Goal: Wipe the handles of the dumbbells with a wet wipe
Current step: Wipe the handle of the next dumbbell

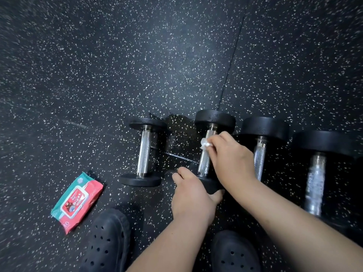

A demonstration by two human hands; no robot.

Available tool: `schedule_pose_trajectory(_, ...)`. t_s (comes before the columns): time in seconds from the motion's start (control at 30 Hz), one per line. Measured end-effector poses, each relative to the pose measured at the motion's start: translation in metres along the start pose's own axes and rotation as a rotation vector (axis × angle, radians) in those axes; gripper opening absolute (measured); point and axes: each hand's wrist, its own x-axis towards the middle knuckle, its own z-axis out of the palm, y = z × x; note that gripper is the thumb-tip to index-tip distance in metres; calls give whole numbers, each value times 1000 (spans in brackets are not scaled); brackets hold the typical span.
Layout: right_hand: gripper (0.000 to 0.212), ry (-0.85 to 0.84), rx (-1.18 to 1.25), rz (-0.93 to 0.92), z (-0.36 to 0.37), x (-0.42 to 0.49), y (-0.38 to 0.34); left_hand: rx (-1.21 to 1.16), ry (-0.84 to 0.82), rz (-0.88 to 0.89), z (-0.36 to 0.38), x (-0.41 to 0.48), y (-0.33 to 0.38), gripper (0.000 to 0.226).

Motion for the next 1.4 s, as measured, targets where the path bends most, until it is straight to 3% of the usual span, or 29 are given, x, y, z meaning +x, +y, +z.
schedule_pose_trajectory(0.1,14,-23,76,76,-2,-17,0,-9,7,6,1,0,-1,95)
schedule_pose_trajectory(0.27,22,-25,59,98,-5,-16,5,-8,-12,5,0,0,0,98)
schedule_pose_trajectory(0.5,5,17,541,402,3,-2,10,-1,-6,-2,-2,0,0,101)
schedule_pose_trajectory(0.67,12,-50,604,489,7,-19,6,4,-12,2,-2,0,0,99)
schedule_pose_trajectory(0.87,7,24,881,771,27,5,10,18,4,13,-1,0,0,97)
schedule_pose_trajectory(1.1,10,23,947,836,37,-17,-1,0,16,31,-1,-1,-1,97)
schedule_pose_trajectory(1.27,2,12,1268,1018,32,3,0,14,20,39,-1,-2,-2,104)
schedule_pose_trajectory(1.4,6,-42,1317,1070,31,1,-2,3,11,41,-1,0,-3,100)
